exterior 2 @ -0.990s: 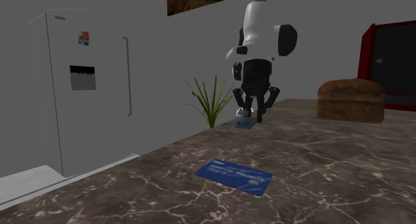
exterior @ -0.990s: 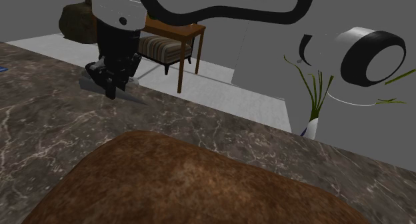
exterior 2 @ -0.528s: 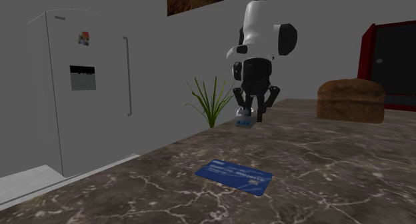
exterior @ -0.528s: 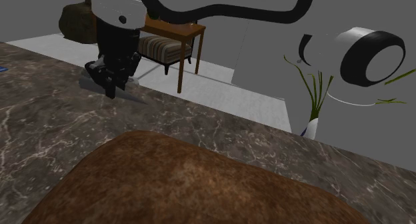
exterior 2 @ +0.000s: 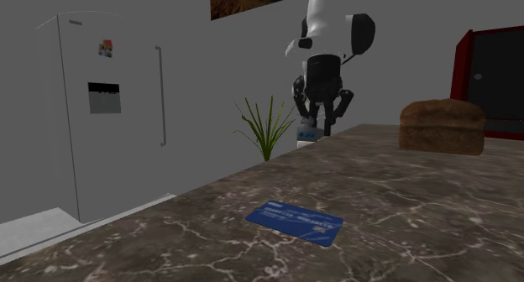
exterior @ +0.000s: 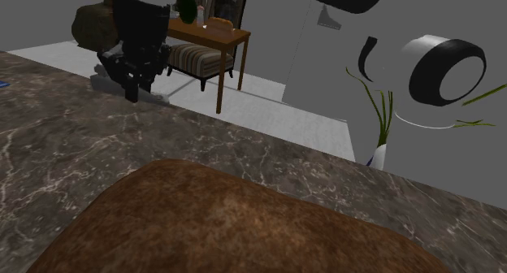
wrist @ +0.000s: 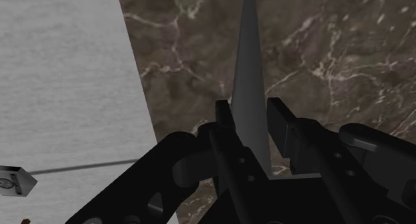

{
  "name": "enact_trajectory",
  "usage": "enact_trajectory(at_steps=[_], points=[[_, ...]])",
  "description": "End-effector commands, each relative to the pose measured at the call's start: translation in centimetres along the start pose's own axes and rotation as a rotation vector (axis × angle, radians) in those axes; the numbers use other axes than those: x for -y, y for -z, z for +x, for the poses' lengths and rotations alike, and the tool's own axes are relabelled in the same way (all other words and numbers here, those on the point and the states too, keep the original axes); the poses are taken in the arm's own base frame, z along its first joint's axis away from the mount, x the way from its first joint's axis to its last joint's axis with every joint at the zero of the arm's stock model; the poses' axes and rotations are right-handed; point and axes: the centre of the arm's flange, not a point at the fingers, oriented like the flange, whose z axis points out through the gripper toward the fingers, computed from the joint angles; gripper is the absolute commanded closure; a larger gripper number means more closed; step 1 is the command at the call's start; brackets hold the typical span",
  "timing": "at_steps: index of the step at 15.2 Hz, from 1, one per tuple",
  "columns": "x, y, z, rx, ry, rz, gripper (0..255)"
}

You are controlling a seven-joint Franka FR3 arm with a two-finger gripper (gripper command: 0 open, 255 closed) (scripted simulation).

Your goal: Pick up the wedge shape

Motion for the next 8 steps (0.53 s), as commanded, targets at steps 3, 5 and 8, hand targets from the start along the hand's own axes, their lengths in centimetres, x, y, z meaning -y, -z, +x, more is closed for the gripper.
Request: enact_trajectory(at_steps=[3, 5, 8], points=[[0.1, 2.0, 0.5, 0.000, 0.000, 0.000, 255], [0.2, 3.1, 0.7, 0.000, 0.000, 0.000, 255], [0.2, 3.7, 0.8, 0.000, 0.000, 0.000, 255]])
